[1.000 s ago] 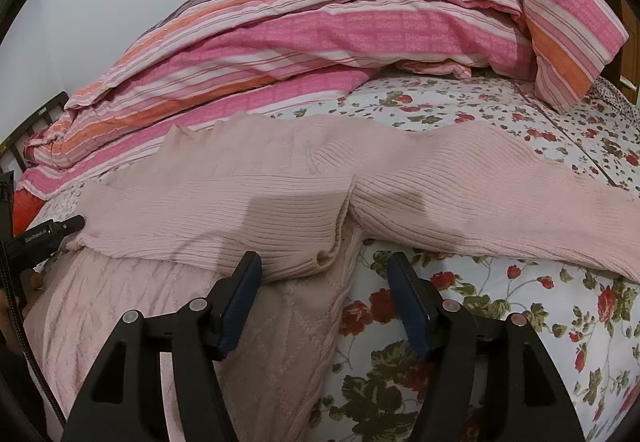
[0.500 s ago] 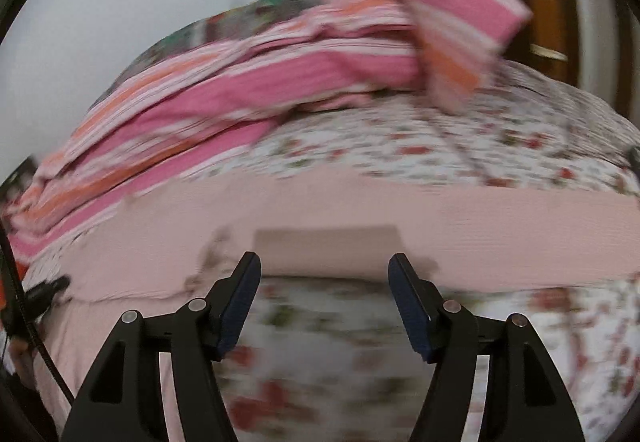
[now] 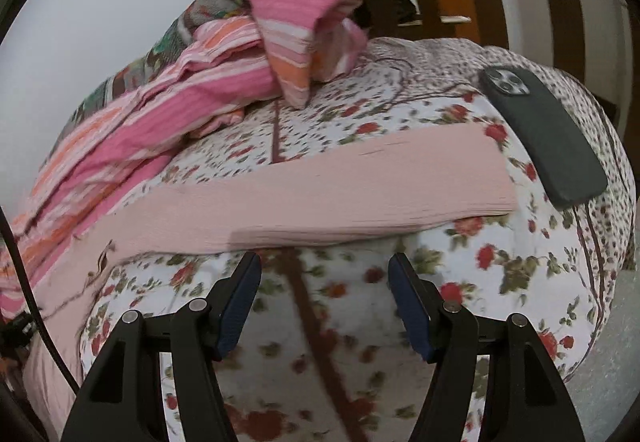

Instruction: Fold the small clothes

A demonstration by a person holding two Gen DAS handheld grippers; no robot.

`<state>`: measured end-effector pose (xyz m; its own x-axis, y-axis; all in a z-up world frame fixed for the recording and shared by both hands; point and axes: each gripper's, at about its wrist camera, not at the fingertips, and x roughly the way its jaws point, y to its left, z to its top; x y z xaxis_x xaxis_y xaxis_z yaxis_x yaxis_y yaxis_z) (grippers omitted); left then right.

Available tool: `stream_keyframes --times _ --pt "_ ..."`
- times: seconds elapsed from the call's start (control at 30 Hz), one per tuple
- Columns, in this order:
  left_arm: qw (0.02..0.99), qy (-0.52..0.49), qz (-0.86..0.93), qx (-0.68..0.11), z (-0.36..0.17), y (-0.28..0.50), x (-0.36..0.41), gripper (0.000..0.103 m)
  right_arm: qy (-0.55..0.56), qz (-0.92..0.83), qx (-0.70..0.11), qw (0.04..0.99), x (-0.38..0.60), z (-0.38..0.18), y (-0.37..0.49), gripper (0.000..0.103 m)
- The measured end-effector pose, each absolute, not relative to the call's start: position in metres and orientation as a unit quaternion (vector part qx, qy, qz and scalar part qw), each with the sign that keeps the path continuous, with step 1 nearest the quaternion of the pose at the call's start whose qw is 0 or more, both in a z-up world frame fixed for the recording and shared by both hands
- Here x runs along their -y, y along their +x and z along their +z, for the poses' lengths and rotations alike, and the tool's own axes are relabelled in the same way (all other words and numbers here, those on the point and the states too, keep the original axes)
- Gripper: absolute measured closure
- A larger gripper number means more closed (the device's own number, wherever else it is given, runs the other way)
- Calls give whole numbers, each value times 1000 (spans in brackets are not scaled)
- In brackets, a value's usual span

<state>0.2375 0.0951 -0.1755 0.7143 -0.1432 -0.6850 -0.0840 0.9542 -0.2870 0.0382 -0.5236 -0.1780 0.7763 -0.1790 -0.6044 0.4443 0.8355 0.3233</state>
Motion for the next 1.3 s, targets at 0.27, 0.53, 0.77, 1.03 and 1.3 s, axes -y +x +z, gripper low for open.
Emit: stream_keyframes --times 0.27,0.53,0.77,1.03,1.3 --pt "914 -149 -16 -378 -176 238 -95 49 274 -197 -262 904 556 -179 44 38" --pt "913 -153 -20 -377 -176 238 -96 48 244 -261 -273 893 575 -166 57 94" --pt "914 -163 -29 -371 -175 236 -99 47 174 -271 -249 913 549 -119 67 97" --pt "918 -190 -29 -347 -170 226 -108 41 106 -215 -212 947 465 -49 111 97" --pt "918 -152 72 -358 -155 217 -145 40 61 -106 -206 971 329 -20 180 97"
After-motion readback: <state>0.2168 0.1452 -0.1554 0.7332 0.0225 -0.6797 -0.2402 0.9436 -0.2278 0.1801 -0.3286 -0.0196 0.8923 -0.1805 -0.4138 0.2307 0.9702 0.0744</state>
